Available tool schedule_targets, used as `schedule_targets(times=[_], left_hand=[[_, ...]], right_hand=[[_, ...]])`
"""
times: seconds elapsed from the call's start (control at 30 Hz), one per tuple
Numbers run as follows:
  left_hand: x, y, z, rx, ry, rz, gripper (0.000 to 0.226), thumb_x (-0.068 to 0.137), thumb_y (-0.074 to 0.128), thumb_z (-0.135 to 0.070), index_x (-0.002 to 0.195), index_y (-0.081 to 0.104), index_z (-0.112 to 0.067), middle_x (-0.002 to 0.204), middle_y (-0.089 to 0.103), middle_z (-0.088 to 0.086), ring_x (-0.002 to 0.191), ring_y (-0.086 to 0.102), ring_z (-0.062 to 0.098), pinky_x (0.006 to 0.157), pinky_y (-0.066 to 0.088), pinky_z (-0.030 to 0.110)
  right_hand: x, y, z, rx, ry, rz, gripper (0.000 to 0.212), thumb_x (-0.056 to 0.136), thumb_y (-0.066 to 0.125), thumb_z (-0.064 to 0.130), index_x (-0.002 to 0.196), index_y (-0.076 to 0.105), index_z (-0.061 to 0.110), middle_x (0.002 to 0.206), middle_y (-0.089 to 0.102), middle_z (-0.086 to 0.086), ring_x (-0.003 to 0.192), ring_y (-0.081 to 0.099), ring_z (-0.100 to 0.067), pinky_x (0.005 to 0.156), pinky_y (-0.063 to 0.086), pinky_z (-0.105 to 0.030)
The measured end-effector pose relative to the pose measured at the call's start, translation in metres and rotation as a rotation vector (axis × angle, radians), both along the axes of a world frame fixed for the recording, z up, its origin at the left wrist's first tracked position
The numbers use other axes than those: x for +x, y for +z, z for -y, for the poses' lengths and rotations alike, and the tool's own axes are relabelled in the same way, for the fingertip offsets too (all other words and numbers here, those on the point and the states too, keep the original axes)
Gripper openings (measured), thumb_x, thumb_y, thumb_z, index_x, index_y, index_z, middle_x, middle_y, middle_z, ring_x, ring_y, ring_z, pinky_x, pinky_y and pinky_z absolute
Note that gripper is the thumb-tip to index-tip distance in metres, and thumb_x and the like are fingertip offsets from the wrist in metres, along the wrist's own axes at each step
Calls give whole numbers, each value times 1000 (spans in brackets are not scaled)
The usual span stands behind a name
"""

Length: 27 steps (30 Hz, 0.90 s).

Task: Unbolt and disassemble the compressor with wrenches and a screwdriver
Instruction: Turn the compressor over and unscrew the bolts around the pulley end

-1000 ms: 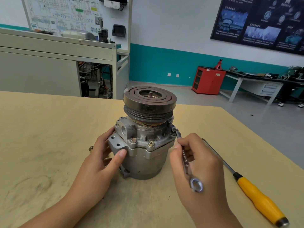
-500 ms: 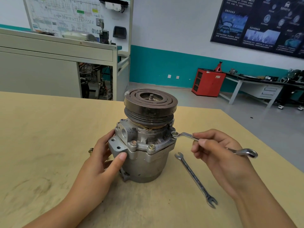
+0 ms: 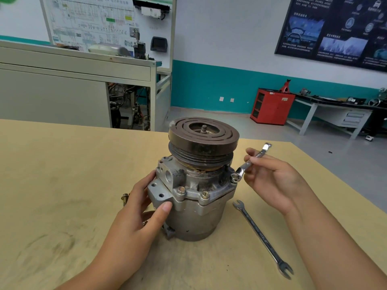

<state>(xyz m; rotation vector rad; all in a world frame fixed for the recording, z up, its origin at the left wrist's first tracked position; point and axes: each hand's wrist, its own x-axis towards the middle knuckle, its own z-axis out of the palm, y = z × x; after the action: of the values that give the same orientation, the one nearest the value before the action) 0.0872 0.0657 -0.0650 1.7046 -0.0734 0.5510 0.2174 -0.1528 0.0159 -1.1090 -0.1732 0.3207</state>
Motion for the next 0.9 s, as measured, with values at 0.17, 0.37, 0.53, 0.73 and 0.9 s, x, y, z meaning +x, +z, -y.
schedule_targets(times=[0.17,0.37,0.53,0.73,0.9], left_hand=[[0,0,0,3,5,3,56,71,56,-51,124,39,-58,120,58,-32,114,56,-5,78,44,4],[1,1,-1,26,8,-5,52,73,55,-49,117,37,-70,119,57,-34,114,55,-7,78,43,3],[0,2,0,23,11,-6,54,71,55,-55,120,37,-67,118,58,-34,113,55,-7,77,43,3],[0,1,1,16,19,-12,62,69,53,-57,128,35,-56,120,57,-33,115,54,-7,79,43,2],[-1,3,2,12,12,-3,59,69,54,-56,126,37,-57,121,56,-34,115,54,-7,79,43,3]], right_hand=[[12,-3,-16,-37,19,-57,15,90,45,-4,95,55,6,71,55,-3,42,42,-5,41,38,-16],[16,3,-19,173,-163,-102,17,98,39,0,86,48,8,70,51,-5,33,39,-2,33,30,-11],[-4,14,-19,246,-265,-6,23,95,36,0,75,42,10,66,51,-6,35,40,-6,33,31,-14],[-43,12,-13,220,-514,108,15,91,35,-3,85,42,9,57,62,-3,42,55,-12,43,44,-17],[-76,6,-13,234,-680,308,24,90,34,-7,83,41,14,61,63,-3,51,62,-22,50,51,-25]])
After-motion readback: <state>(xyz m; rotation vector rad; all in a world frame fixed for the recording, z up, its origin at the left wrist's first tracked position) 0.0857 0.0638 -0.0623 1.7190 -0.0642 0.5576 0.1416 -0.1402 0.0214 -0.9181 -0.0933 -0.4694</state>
